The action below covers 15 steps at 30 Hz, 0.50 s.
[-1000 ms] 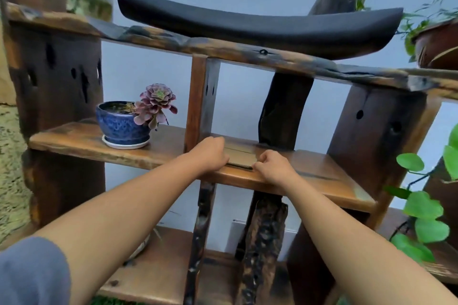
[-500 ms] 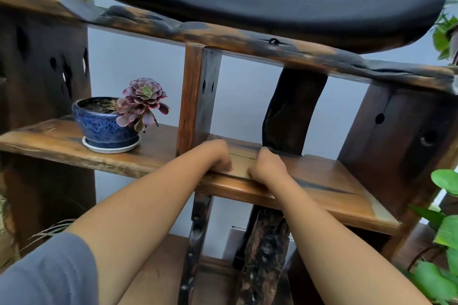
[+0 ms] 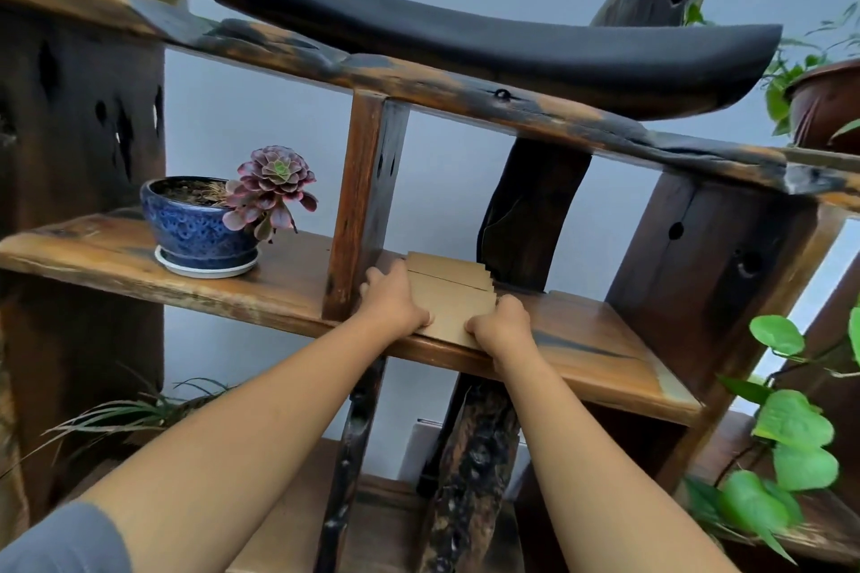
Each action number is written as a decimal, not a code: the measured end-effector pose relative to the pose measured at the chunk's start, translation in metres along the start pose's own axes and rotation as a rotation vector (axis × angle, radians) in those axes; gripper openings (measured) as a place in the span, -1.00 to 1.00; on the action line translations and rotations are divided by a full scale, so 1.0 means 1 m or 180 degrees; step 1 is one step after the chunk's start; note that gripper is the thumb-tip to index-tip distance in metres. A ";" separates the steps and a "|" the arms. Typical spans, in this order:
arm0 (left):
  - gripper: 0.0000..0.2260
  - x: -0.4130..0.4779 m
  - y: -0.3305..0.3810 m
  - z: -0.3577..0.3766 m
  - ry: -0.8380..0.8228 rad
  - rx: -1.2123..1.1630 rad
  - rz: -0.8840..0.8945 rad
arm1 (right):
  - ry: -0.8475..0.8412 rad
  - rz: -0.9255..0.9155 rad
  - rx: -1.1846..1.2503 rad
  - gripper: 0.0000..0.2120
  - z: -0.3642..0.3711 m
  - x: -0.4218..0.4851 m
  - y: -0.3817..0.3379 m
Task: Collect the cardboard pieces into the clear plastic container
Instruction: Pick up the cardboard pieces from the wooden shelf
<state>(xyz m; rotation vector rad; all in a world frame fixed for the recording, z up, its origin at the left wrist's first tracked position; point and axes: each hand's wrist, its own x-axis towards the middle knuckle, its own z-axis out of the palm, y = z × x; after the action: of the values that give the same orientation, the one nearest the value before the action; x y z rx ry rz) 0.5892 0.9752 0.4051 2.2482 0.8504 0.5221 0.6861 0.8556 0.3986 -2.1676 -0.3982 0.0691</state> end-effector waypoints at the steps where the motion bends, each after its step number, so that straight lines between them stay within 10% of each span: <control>1: -0.21 -0.004 -0.002 0.001 0.0042 -0.0082 0.0020 | -0.0023 -0.0010 0.0154 -0.56 -0.001 -0.004 0.002; 15: -0.27 -0.126 -0.033 0.020 -0.0246 -0.0985 0.0999 | 0.0180 -0.0508 0.0461 -0.18 -0.054 -0.167 0.079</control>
<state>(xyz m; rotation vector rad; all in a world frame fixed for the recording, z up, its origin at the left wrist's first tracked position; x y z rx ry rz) 0.4970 0.8972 0.3515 2.1042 0.3480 0.6561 0.5594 0.7190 0.3508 -1.9841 -0.5164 -0.0511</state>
